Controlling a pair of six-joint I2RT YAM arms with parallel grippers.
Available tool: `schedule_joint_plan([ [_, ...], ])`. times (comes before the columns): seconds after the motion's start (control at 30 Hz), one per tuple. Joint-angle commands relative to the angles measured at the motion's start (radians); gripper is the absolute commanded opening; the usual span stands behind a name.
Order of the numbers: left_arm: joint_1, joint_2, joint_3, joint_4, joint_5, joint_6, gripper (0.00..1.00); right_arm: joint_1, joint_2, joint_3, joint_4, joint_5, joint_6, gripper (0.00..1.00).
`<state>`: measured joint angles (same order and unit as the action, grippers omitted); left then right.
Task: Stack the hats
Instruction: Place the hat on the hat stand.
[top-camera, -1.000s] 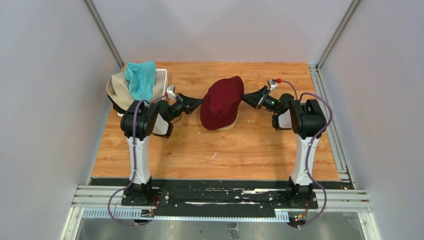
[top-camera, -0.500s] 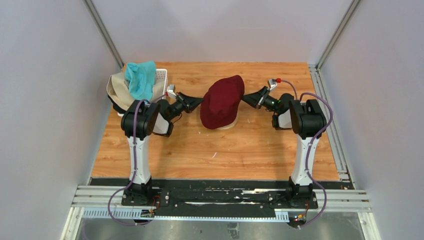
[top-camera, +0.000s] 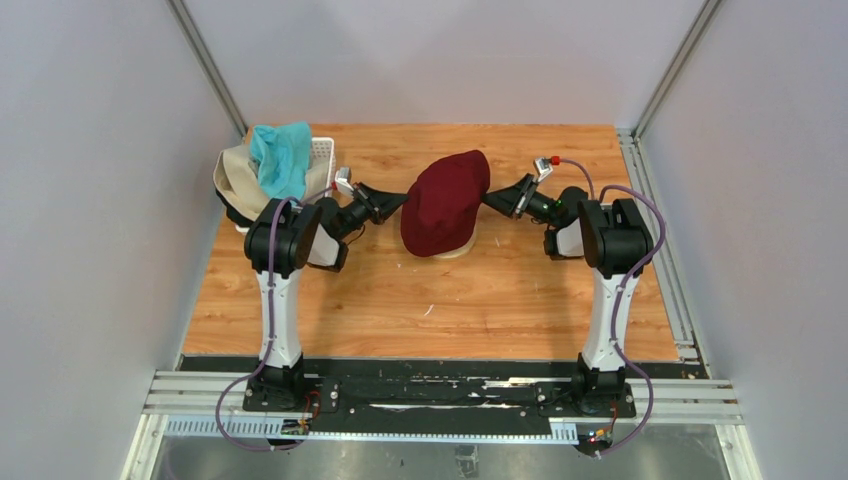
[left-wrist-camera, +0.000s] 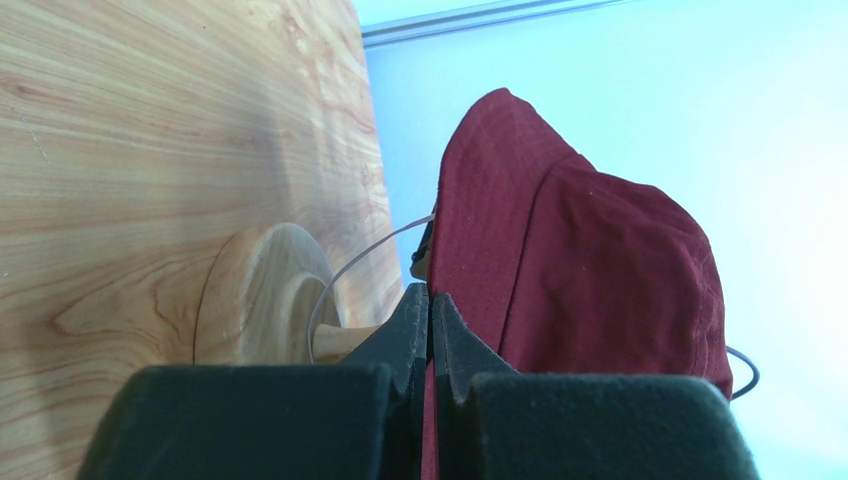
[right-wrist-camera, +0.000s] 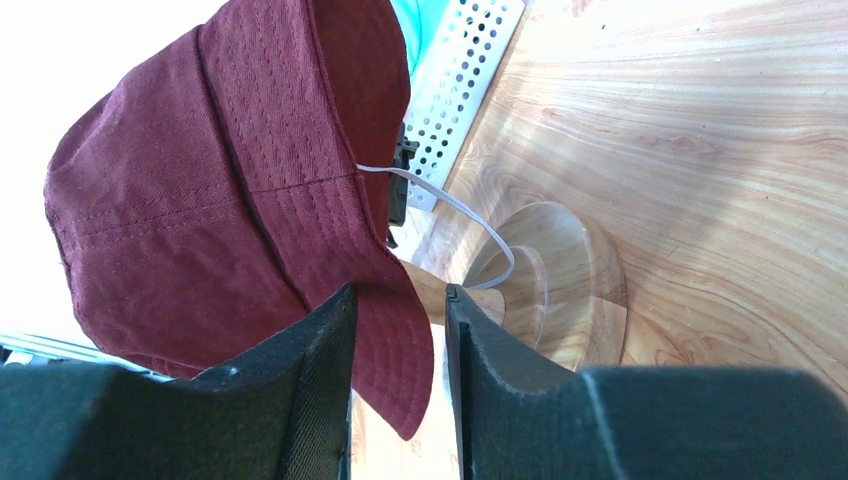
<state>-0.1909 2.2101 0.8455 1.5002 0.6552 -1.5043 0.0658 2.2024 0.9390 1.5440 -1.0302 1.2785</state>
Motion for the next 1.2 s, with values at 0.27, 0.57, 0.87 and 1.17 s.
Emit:
schedule_joint_plan([
  [0.27,0.008,0.025,0.014,0.047,0.023,-0.026,0.00,0.034,-0.103,0.055,0.044,-0.050,-0.003,0.37],
  [0.57,0.008,0.017,0.010,0.047,0.024,-0.028,0.00,0.033,-0.084,0.087,0.044,-0.049,0.014,0.32],
  [0.87,0.011,0.005,0.015,0.051,0.004,-0.038,0.00,0.014,-0.088,0.060,0.044,-0.021,0.009,0.04],
  [1.17,0.027,-0.057,0.012,0.056,-0.052,-0.040,0.00,-0.041,-0.124,0.004,0.044,0.017,0.012,0.02],
])
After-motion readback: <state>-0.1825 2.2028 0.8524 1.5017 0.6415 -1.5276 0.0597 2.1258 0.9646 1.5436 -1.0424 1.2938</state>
